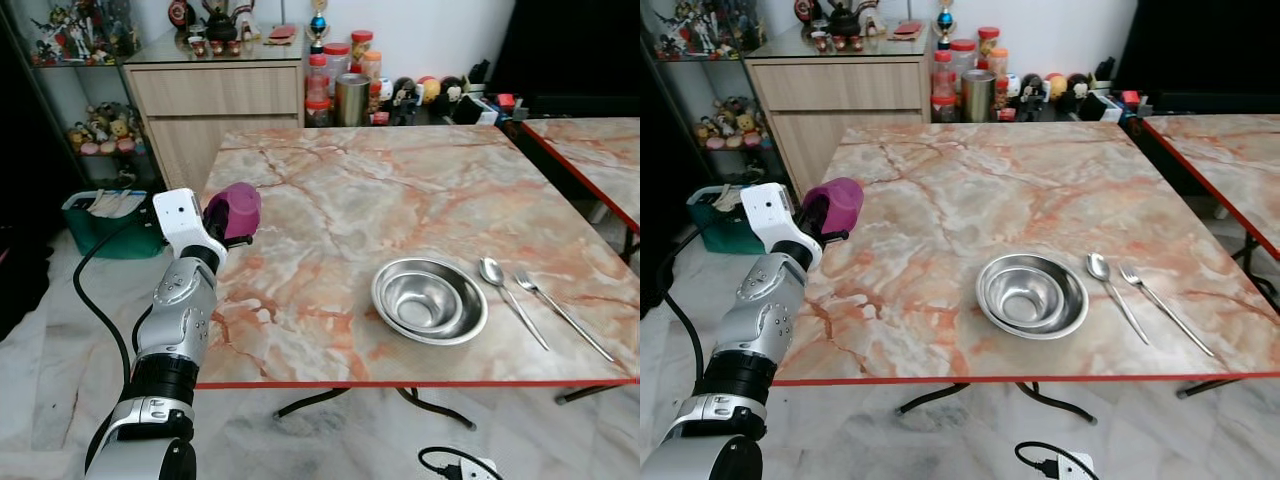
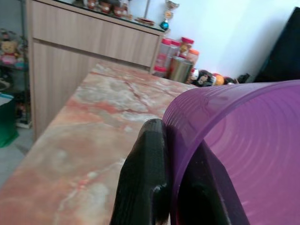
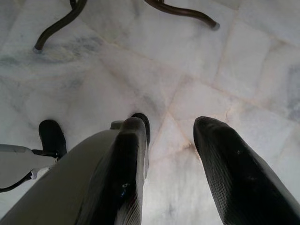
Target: Setting the table
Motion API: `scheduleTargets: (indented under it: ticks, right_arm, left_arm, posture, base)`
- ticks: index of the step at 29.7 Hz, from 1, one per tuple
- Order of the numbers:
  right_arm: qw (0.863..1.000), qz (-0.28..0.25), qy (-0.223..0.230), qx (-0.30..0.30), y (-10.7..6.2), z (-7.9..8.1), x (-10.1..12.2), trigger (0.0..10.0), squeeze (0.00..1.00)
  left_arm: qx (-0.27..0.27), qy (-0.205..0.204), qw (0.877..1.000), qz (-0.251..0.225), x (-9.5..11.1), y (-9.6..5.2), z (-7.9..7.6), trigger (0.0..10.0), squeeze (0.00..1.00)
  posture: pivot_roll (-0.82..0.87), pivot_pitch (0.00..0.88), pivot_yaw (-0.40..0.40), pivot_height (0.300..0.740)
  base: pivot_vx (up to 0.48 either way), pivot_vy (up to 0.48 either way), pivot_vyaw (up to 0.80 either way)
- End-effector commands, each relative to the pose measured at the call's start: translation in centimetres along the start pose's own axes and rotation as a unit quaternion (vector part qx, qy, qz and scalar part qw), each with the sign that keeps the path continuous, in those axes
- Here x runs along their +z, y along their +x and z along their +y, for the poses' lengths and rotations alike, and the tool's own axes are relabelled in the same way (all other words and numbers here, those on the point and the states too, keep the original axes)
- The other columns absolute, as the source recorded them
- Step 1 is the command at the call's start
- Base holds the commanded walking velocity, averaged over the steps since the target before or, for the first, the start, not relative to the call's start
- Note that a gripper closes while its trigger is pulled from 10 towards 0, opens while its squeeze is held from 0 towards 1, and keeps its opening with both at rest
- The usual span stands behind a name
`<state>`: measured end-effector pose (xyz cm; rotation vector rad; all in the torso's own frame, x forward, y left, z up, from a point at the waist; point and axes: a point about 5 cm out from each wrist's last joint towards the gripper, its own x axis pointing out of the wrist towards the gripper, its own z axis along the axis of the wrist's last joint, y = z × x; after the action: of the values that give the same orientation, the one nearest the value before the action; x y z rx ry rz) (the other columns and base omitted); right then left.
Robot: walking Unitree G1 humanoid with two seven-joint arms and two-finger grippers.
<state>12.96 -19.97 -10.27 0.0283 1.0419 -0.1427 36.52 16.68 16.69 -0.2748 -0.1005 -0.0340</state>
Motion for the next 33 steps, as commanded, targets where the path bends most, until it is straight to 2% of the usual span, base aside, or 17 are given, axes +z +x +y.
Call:
scheduleTargets:
  ticks: [1,8,13,17,19,33]
  right_arm:
    - [1.0,0.003,0.01,-0.002,0.0,0.1,-0.1,10.0,0.0]
    - [1.0,-0.01,0.019,-0.005,0.1,0.0,0.4,10.0,0.0]
    - [0.997,-0.061,0.036,-0.014,0.3,-0.3,2.6,10.0,0.0]
    - [0.997,-0.064,0.036,-0.015,0.3,-0.3,2.7,10.0,0.0]
    - [0.996,-0.076,0.038,-0.014,0.4,-0.3,3.5,10.0,0.0]
    - [0.997,-0.071,0.033,-0.021,0.4,0.0,3.5,10.0,0.0]
  left_arm:
    - [-0.009,0.01,1.0,-0.003,0.5,0.3,-0.5,10.0,0.0]
    - [-0.011,0.008,1.0,-0.003,0.5,0.2,-0.6,10.0,0.0]
    - [-0.014,0.008,1.0,-0.008,0.6,0.2,-0.8,10.0,0.0]
    - [-0.014,0.008,1.0,-0.008,0.6,0.2,-0.8,10.0,0.0]
    - [-0.018,0.008,1.0,-0.007,0.5,0.3,-1.1,10.0,0.0]
    - [-0.03,0.002,0.999,-0.011,0.5,0.2,-1.4,10.0,0.0]
  posture:
    - [-0.04,0.014,0.013,0.74]
    - [-0.04,0.016,0.014,0.74]
    - [-0.04,0.015,0.016,0.74]
    - [-0.04,0.015,0.016,0.74]
    - [-0.04,0.015,0.016,0.74]
    - [-0.04,0.017,0.014,0.74]
  base:
    - [0.0,0.0,0.0]
    - [0.147,0.0,0.0]
    - [0.291,0.0,0.0]
    - [0.289,0.0,0.0]
    - [0.296,0.0,0.0]
    - [0.295,0.0,0.0]
